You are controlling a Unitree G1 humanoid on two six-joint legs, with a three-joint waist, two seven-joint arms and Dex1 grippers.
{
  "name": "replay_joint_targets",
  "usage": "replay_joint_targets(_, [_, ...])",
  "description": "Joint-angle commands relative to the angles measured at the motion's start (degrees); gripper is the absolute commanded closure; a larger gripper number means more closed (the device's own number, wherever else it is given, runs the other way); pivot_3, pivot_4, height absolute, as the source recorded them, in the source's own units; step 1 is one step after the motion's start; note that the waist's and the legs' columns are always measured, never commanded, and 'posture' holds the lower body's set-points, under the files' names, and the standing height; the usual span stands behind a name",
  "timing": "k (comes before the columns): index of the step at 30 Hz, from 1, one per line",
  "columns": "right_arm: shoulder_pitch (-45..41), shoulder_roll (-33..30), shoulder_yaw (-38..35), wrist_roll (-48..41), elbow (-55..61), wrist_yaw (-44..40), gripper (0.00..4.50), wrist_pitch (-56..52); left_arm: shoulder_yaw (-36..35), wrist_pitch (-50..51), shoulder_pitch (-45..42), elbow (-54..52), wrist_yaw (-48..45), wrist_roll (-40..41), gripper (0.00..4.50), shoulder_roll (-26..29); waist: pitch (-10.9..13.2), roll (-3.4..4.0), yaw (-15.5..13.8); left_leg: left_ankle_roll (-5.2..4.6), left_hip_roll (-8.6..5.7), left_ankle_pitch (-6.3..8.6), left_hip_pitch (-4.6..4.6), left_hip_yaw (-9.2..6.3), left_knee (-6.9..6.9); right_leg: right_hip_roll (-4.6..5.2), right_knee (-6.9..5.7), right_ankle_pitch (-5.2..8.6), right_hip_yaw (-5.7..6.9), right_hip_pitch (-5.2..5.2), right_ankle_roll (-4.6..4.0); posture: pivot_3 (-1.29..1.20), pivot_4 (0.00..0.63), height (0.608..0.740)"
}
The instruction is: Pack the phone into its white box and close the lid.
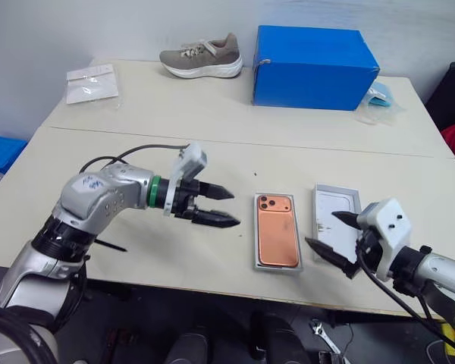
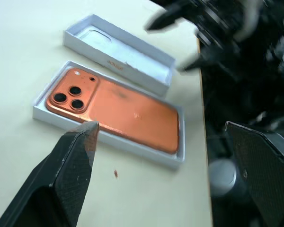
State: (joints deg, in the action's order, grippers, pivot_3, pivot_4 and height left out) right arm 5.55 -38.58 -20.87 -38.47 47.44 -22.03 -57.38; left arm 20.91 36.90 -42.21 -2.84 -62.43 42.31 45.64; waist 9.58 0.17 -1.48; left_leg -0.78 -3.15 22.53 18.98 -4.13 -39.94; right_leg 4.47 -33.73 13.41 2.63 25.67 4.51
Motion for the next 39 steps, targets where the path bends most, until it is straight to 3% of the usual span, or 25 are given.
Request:
replay_joint_targets(1, [-3.6, 5.9, -1.4, -3.2, 3.6, 10.8, 0.00, -10.5, -1.1, -10.8, 1.1, -0.8, -6.5, -7.6, 0.03, -0.9, 0.0, 0.00, 0.0, -0.02, 0.00, 0.00, 0.04, -0.03, 0.00, 0.01, 0.01, 0.00, 0.02, 0.01, -0.01, 0.00, 0.150, 0.740])
replay_joint_targets(5, [-8.3, 12.3, 1.0, -0.1, 0.6, 18.8, 0.00, -16.1, -3.1, -14.3, 0.2, 2.8, -4.4, -12.4, 0.03, -4.9, 0.0, 0.00, -0.2, -0.27, -0.07, 0.04, 0.16, -0.05, -0.01, 0.06, 0.02, -0.01, 0.01, 0.03, 0.02, 0.00, 0.150, 0.740])
replay_joint_targets(11, [-11.8, 15.4, 5.2, 6.1, -6.1, 23.2, 0.00, -15.0, -4.8, -13.2, -0.2, 3.8, -5.4, -15.2, 0.03, -6.7, 0.0, 0.01, 0.1, -0.45, -0.12, 0.09, 0.23, -0.02, 0.02, 0.04, -0.05, -0.05, 0.00, 0.07, 0.08, 0.00, 0.150, 0.740])
replay_joint_targets(14, [-12.7, 16.9, 6.4, 8.2, -8.6, 23.6, 0.58, -13.0, -5.1, -13.0, 0.6, 2.9, -6.0, -16.2, 0.00, -6.8, 0.0, 0.01, 0.1, -0.46, -0.12, 0.09, 0.23, -0.01, 0.02, 0.03, -0.07, -0.05, 0.00, 0.08, 0.09, 0.00, 0.150, 0.740])
replay_joint_targets(25, [-11.5, 18.2, 7.7, 11.9, -8.9, 22.8, 4.43, -10.8, -7.6, -13.7, 0.8, 3.8, -6.1, -18.2, 0.00, -9.1, 0.0, 0.01, 0.1, -0.49, -0.12, 0.10, 0.22, -0.01, 0.01, 0.01, -0.09, -0.05, -0.01, 0.08, 0.09, 0.00, 0.150, 0.740])
replay_joint_targets(28, [-11.9, 17.8, 5.6, 10.1, -5.8, 21.3, 4.47, -12.9, -7.7, -14.6, 1.3, 4.7, -6.5, -19.0, 0.00, -9.4, 0.0, 0.02, 0.1, -0.49, -0.12, 0.10, 0.22, 0.00, 0.01, 0.01, -0.10, -0.05, -0.01, 0.08, 0.09, 0.00, 0.150, 0.740])
replay_joint_targets(31, [-14.0, 18.4, 1.2, 4.5, -2.0, 18.0, 4.47, -18.0, -7.4, -15.6, 2.4, 4.9, -7.5, -20.0, 0.00, -8.9, 0.0, 0.02, 0.1, -0.49, -0.12, 0.10, 0.22, -0.01, 0.02, 0.01, -0.09, -0.05, -0.01, 0.08, 0.09, 0.00, 0.150, 0.740])
replay_joint_targets(36, [-24.1, 24.9, -12.1, -13.9, -0.5, 12.1, 4.47, -32.5, -7.7, -16.6, 3.8, 5.5, -9.2, -21.4, 0.00, -8.3, 0.0, 0.03, 0.3, -0.49, -0.05, 0.10, 0.20, -0.02, 0.02, -0.02, -0.12, -0.05, -0.01, 0.08, 0.10, 0.00, 0.150, 0.740])
replay_joint_targets(38, [-27.7, 28.4, -16.6, -23.6, -3.8, 15.1, 4.47, -34.9, -7.9, -16.9, 4.2, 5.8, -9.6, -21.7, 0.00, -8.2, 0.0, 0.05, 0.3, -0.49, -0.04, 0.10, 0.19, -0.02, 0.01, -0.02, -0.15, -0.05, -0.02, 0.08, 0.10, 0.00, 0.150, 0.740])
replay_joint_targets(39, [-25.7, 25.5, -13.3, -39.1, -7.9, 24.2, 4.47, -27.2, -8.0, -17.1, 4.4, 5.9, -9.7, -22.0, 0.00, -8.0, 0.0, 0.05, 0.3, -0.49, -0.04, 0.10, 0.19, -0.02, 0.02, -0.02, -0.15, -0.05, -0.01, 0.08, 0.09, 0.00, 0.150, 0.740])
